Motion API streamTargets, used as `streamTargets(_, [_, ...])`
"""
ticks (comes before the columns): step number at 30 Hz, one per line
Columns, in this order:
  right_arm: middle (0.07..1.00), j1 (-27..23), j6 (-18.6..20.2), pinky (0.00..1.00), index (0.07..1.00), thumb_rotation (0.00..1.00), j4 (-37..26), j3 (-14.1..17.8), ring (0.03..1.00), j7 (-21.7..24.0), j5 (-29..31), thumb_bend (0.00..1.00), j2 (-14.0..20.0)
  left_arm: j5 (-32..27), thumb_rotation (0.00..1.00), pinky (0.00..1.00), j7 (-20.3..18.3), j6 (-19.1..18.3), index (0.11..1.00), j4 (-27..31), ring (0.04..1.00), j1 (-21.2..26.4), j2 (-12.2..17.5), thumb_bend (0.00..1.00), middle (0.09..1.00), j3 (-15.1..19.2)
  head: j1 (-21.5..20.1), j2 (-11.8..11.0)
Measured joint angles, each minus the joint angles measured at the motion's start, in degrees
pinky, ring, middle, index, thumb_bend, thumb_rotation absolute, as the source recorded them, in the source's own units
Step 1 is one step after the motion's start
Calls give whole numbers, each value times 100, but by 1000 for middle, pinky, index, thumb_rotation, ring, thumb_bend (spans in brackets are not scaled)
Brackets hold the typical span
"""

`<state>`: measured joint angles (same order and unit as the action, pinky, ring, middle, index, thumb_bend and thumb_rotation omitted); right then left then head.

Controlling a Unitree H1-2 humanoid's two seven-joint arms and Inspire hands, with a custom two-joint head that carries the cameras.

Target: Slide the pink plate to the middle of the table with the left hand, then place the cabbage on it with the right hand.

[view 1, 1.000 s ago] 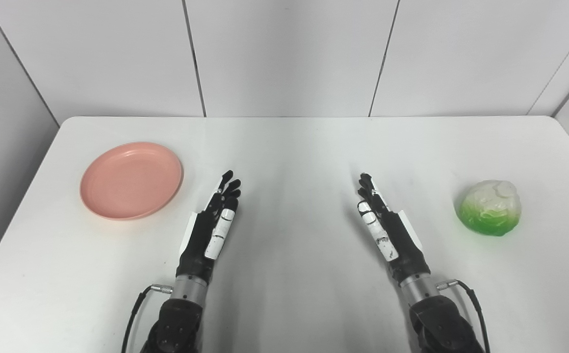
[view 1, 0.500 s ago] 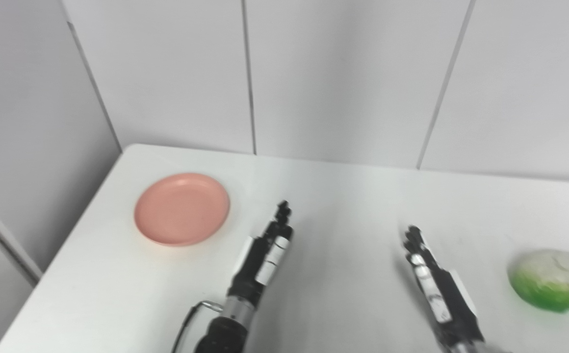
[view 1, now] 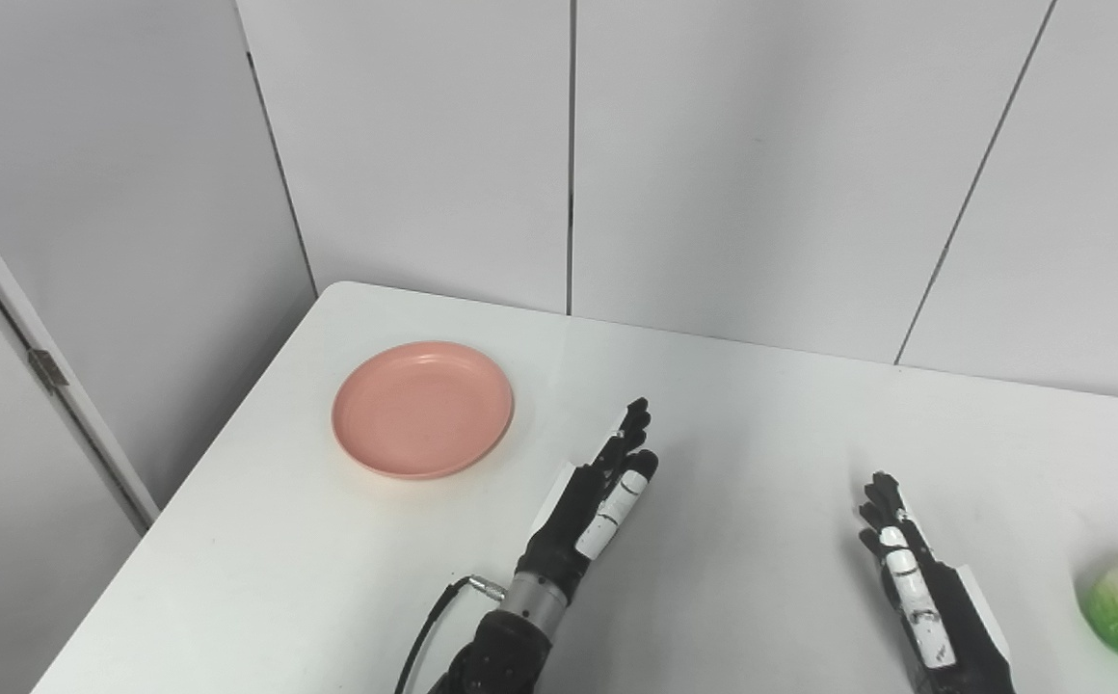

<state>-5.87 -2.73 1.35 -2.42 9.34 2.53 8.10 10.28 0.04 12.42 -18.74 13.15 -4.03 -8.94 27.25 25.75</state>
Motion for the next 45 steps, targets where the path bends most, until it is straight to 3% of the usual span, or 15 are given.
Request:
streamTargets(9, [1000, 49, 234, 1000, 1000, 1000, -226, -23, 1000, -27, -128, 73, -20, 79, 1000, 962, 10, -29, 978, 50, 971, -11, -13, 766, 974, 26, -79, 96])
streamTargets(14, [1000, 71, 427, 1000, 1000, 1000, -384, -35, 1000, -32, -94, 98, -73, 109, 1000, 932, 25, -234, 957, 338, 950, -146, -33, 800, 957, 49, -132, 149])
streamTargets(16, [1000, 79, 445, 1000, 1000, 1000, -408, -39, 1000, -32, -88, 108, -79, 42, 1000, 945, 4, -263, 956, 500, 955, -226, -62, 718, 960, 57, -149, 176])
streamTargets(18, [1000, 80, 447, 1000, 1000, 1000, -414, -47, 1000, -32, -94, 115, -79, -58, 1000, 970, -39, -276, 963, 629, 964, -311, -73, 750, 971, 63, -158, 202])
streamTargets(24, [1000, 99, 449, 1000, 1000, 1000, -450, -53, 1000, -30, -106, 102, -60, -274, 1000, 968, -75, -913, 953, 1563, 939, -619, -94, 753, 956, 118, -149, 237])
streamTargets(28, [1000, 116, 546, 1000, 1000, 1000, -527, -60, 1000, -30, -110, 106, -61, -463, 1000, 949, -119, -1084, 951, 2286, 939, -495, -106, 755, 959, 135, -167, 272])
streamTargets(35, [1000, 144, 633, 1000, 1000, 1000, -625, -70, 1000, -23, -163, 80, -41, -734, 1000, 967, -231, -1760, 947, 3417, 932, 34, -38, 819, 956, 319, -149, 281])
streamTargets(38, [1000, 144, 677, 1000, 1000, 1000, -657, -69, 1000, -35, -180, 77, -53, -810, 1000, 988, -254, -1842, 955, 3636, 937, 174, 61, 770, 959, 389, -158, 290])
streamTargets(45, [1000, 141, 708, 1000, 1000, 1000, -660, -60, 1000, -26, -171, 118, -59, -924, 1000, 1000, -303, -2113, 949, 4076, 938, 425, 366, 762, 949, 673, -149, 290])
